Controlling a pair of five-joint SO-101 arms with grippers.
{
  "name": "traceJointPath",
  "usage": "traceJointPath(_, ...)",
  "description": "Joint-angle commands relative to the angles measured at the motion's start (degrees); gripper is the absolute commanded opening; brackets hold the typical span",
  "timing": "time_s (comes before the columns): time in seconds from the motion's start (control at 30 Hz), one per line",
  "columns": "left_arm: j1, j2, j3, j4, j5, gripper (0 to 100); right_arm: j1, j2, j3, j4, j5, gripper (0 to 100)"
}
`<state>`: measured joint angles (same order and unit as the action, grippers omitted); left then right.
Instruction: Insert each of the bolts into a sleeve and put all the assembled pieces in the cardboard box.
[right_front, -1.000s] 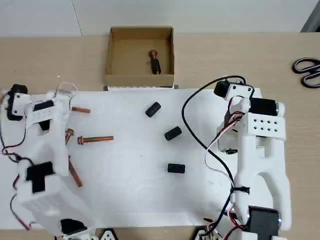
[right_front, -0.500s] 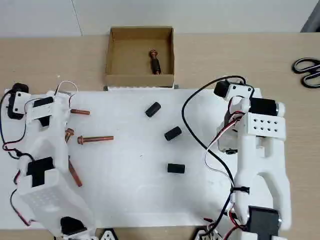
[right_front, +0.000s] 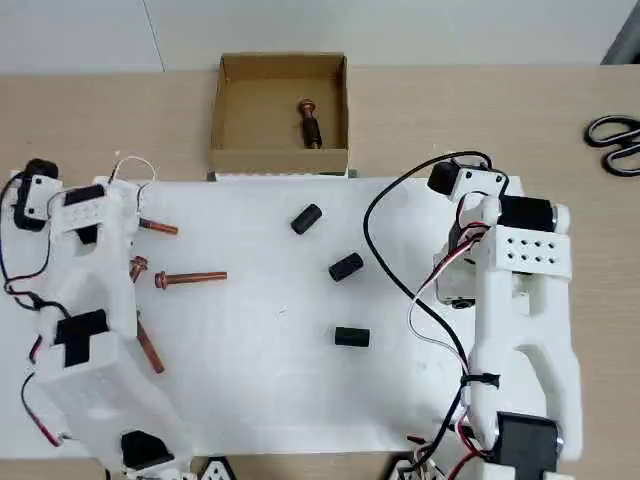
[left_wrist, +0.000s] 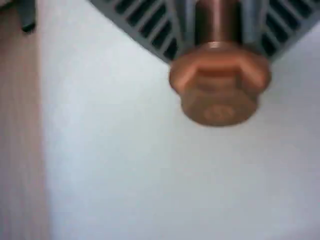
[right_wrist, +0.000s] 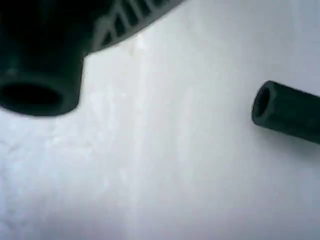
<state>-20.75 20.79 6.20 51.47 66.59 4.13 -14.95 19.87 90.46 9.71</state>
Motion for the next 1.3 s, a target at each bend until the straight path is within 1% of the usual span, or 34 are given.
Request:
traceJointPath(0.0, 1.0, -6.4, -7.9, 7.6, -0.6, 1, 0.0, -2.2, -0.4, 0.7, 0.2, 0.3)
traceJointPath(0.07, 2.0, -9.4, -10.4, 10.4, -0.7, 1, 0.0, -2.2, -0.4, 0.7, 0.3, 0.3)
traceJointPath(0.17, 3.7, -14.9, -11.8, 12.1, -1.2, 1, 0.0, -2.2, -0.4, 0.7, 0.2, 0.3)
traceJointPath(0.37, 7.6, -24.4, -11.7, 13.8, -9.6, 1, 0.0, -2.4, -0.4, 0.7, 0.2, 0.3)
traceJointPath(0.47, 9.8, -27.6, -11.7, 17.0, -13.0, 1, -0.7, -2.5, -1.2, 2.9, 0.2, 0.2)
traceJointPath(0.57, 12.2, -30.0, -11.6, 20.5, -19.7, 1, -3.5, -2.5, -4.7, 7.3, -0.4, 0.3)
traceJointPath(0.63, 13.7, -30.7, -11.6, 23.6, -27.3, 1, -5.2, -2.5, -7.0, 8.0, -3.3, 0.3)
traceJointPath(0.7, 15.2, -31.1, -11.6, 25.9, -33.3, 1, -6.3, -2.6, -9.3, 8.4, -6.9, 0.3)
traceJointPath(0.8, 17.0, -33.5, -11.7, 29.5, -38.4, 1, -8.0, -4.2, -10.1, 8.5, -9.6, 0.3)
traceJointPath(0.93, 20.4, -40.0, -11.6, 32.9, -42.5, 1, -12.4, -11.6, -8.4, 8.5, -10.4, 0.3)
traceJointPath(1.03, 23.6, -45.4, -11.6, 33.1, -44.7, 1, -15.5, -17.2, -6.5, 7.7, -10.2, 0.3)
traceJointPath(1.13, 25.9, -48.8, -10.7, 31.6, -44.7, 1, -16.5, -21.5, -3.7, 5.4, -10.2, 0.3)
traceJointPath(1.27, 26.4, -52.3, -5.2, 30.8, -44.5, 1, -16.1, -26.8, 2.5, 1.4, -10.4, 0.3)
